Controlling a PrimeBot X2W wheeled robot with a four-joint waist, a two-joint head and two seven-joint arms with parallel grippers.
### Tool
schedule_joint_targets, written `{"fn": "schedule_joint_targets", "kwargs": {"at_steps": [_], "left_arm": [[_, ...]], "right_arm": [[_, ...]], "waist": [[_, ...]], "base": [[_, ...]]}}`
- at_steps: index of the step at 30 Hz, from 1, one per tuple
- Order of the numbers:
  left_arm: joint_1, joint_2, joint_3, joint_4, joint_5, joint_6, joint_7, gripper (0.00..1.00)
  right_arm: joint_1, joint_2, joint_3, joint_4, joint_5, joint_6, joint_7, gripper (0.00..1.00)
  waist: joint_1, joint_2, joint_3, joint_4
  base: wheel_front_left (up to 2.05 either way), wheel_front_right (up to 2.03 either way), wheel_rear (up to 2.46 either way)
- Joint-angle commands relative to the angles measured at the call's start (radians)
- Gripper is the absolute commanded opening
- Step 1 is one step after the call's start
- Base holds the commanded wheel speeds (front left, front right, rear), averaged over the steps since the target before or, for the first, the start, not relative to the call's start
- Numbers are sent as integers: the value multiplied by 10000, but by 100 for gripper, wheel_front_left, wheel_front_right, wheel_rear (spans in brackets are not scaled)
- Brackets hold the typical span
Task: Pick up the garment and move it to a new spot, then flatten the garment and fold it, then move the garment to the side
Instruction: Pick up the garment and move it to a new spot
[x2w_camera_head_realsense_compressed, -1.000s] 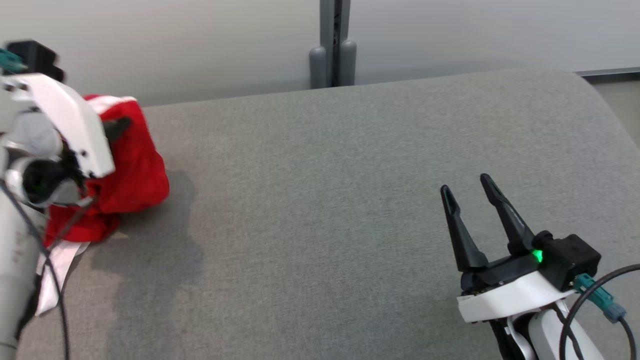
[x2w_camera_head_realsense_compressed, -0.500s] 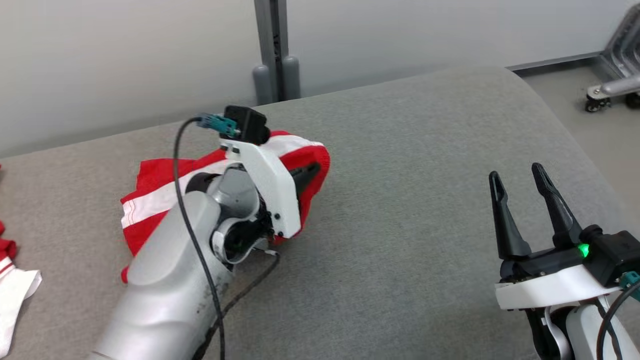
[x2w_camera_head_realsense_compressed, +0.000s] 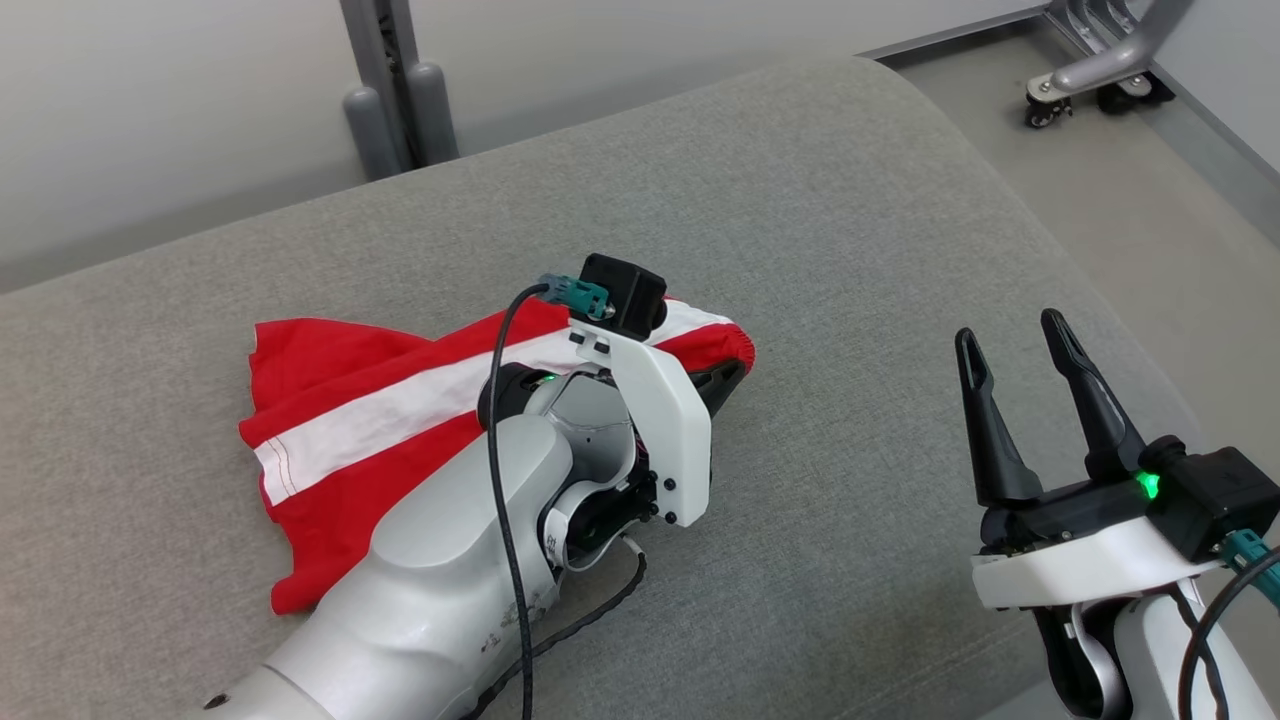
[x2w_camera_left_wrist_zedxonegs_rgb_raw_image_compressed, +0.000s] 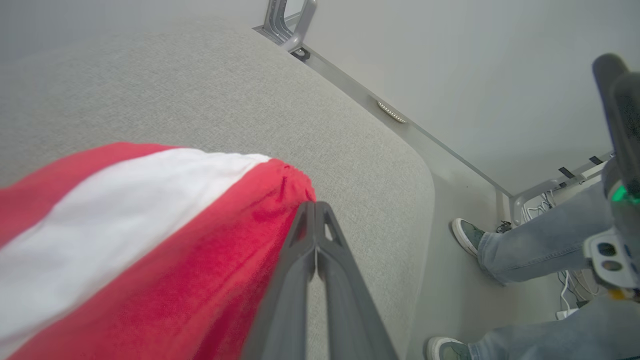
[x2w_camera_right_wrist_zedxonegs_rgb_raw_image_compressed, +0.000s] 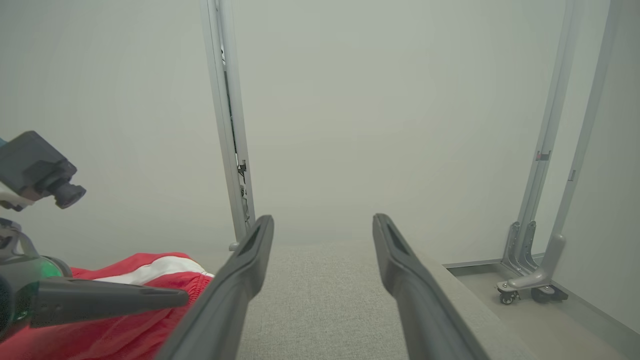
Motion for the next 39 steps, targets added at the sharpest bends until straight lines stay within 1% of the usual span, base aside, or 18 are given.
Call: {"fn": "schedule_joint_targets", "kwargs": {"at_steps": [1,2,3,4,5,9,15,19,24,26,31,34,39], "left_arm": [[-317,49,-282,117,-273,93,-155,0],[-387,52,-496,207,-397,109,-190,0],[-462,47,-682,287,-555,122,-244,33],[-564,47,-849,370,-712,102,-291,54],[-643,45,-1006,445,-869,48,-301,100],[-923,46,-1394,653,-1211,-57,-476,100],[-1324,41,-2035,659,-1562,-184,-1098,100],[-1605,45,-2246,696,-1539,-85,-1688,100],[-1879,122,-2128,1115,-1254,17,-2549,100],[-1845,315,-2025,1224,-1134,59,-2941,100],[-1491,920,-1764,1161,-911,322,-3913,100],[-1191,1391,-1617,930,-797,597,-4491,100],[-312,2340,-1209,157,-684,1271,-5265,100]], "right_arm": [[-97,18,-13,12,-4,23,-31,100],[-111,32,-15,9,-4,23,-31,100],[-114,41,-26,12,-9,23,-31,100],[-115,46,-42,12,-13,23,-31,100],[-111,50,-75,11,-18,23,-31,100],[-40,65,-174,27,-48,23,-31,100],[-47,-41,-233,65,-94,23,-31,100],[-30,-162,-223,43,-114,23,-31,100],[119,-329,-343,32,-65,23,-31,100],[190,-355,-362,40,-24,23,-31,100],[309,-460,-467,-10,7,23,-31,100],[481,-476,-509,-31,-20,23,-31,100],[717,-471,-593,-68,-94,23,-31,100]], "waist": [[0,0,184,-227],[0,0,199,-247],[0,0,218,-263],[0,0,248,-267],[0,0,273,-249],[0,0,300,-71],[0,0,94,525],[0,0,-82,990],[0,0,-282,1572],[0,0,-347,1771],[0,0,-516,2226],[0,0,-648,2428],[0,0,-949,2701]], "base": [[0,0,0],[0,0,0],[0,0,0],[0,0,0],[0,0,0],[0,0,0],[0,0,0],[0,0,0],[0,0,0],[0,0,0],[0,0,0],[0,0,0],[0,0,0]]}}
